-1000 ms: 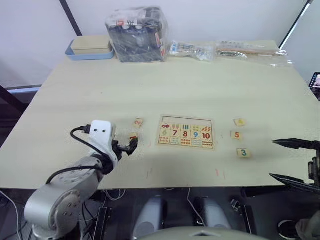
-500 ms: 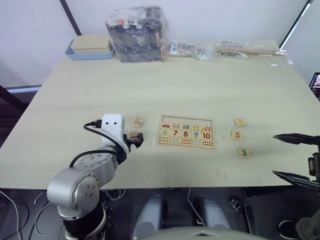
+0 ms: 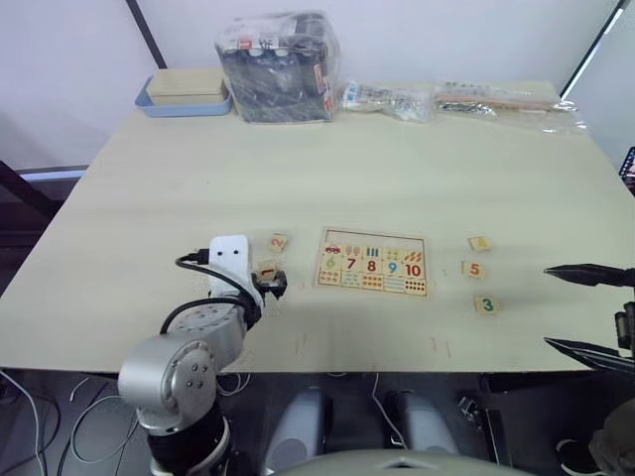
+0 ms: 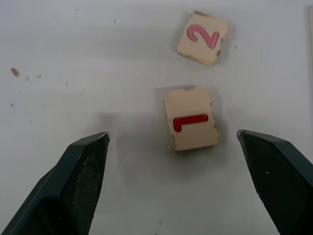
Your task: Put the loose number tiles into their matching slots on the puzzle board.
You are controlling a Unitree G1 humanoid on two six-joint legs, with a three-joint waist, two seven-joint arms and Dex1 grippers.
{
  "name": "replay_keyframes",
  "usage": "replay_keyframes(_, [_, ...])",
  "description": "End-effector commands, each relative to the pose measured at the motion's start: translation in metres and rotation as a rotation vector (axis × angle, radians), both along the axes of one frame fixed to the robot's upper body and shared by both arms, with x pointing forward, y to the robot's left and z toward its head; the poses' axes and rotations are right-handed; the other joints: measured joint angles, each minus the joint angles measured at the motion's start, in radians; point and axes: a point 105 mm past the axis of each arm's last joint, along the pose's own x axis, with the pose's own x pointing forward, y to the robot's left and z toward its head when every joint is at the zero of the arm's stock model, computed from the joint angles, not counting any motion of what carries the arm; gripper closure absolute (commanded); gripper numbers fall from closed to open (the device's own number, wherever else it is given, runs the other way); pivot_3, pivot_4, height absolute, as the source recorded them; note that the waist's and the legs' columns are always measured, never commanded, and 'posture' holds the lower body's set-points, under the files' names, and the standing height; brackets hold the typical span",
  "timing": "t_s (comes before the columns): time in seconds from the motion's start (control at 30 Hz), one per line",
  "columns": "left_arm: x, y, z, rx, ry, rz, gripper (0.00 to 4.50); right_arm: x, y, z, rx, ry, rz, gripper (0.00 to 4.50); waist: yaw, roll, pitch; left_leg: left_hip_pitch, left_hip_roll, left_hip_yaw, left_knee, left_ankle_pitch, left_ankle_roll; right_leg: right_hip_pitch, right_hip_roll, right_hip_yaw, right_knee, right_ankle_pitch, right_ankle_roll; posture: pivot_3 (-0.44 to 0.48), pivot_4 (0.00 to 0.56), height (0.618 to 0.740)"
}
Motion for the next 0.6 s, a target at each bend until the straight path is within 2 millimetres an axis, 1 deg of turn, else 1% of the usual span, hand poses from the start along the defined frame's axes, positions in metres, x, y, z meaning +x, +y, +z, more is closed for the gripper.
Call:
replay_keyframes(0.03, [0.0015, -0.0019, 0.003, 0.013, -0.012, 0.006, 0.05, -0.0026, 0.0003, 0.0119, -0.015, -0.04, 0.007, 0.0, 0.0, 0.0, 0.0, 0.0, 0.0, 0.0, 0.0, 0.0, 0.0, 0.0, 0.0, 0.0, 0.0, 0.0, 0.0, 0.0, 0.15, 0.74])
replay_keyframes(0.37, [0.0072, -0.0071, 0.0007, 0.033, 0.005, -0.012, 0.05, -0.0009, 0.0033, 0.0109, -0.008, -0.04, 0.003, 0.0, 0.001, 0.0, 0.0, 0.0, 0.0, 0.0, 0.0, 0.0, 0.0, 0.0, 0.0, -0.001, 0.0, 0.0, 0.0, 0.0, 0.15, 0.74])
replay_keyframes(0.43, [0.007, -0.007, -0.0015, 0.04, 0.015, -0.015, 0.56, -0.0008, 0.0038, 0.011, -0.006, -0.039, 0.002, 0.0, 0.0, 0.0, 0.0, 0.0, 0.0, 0.0, 0.0, 0.0, 0.0, 0.0, 0.0, -0.002, 0.0, 0.0, 0.0, 0.0, 0.15, 0.74])
replay_keyframes(0.47, [0.0072, -0.0068, -0.0011, 0.045, 0.014, -0.016, 0.89, -0.0009, 0.0039, 0.011, -0.006, -0.039, 0.003, 0.0, 0.0, 0.0, 0.0, 0.0, 0.0, 0.0, 0.0, 0.0, 0.0, 0.0, 0.0, -0.002, 0.0, 0.0, 0.0, 0.0, 0.15, 0.74])
replay_keyframes(0.53, [0.0078, -0.0065, -0.0002, 0.049, 0.011, -0.019, 1.72, -0.0012, 0.0043, 0.0108, -0.006, -0.037, 0.003, 0.0, 0.0, 0.0, 0.0, 0.0, 0.0, 0.0, 0.0, 0.0, 0.0, 0.0, 0.0, -0.002, 0.0, 0.0, 0.0, 0.0, 0.15, 0.74])
replay_keyframes(0.6, [0.0085, -0.0067, -0.0001, 0.049, 0.011, -0.022, 1.72, -0.0014, 0.0047, 0.0106, -0.005, -0.034, 0.003, 0.0, 0.0, 0.0, 0.0, 0.0, -0.001, 0.0, 0.0, 0.0, 0.0, 0.0, 0.0, -0.002, 0.0, 0.0, 0.0, 0.0, 0.15, 0.74])
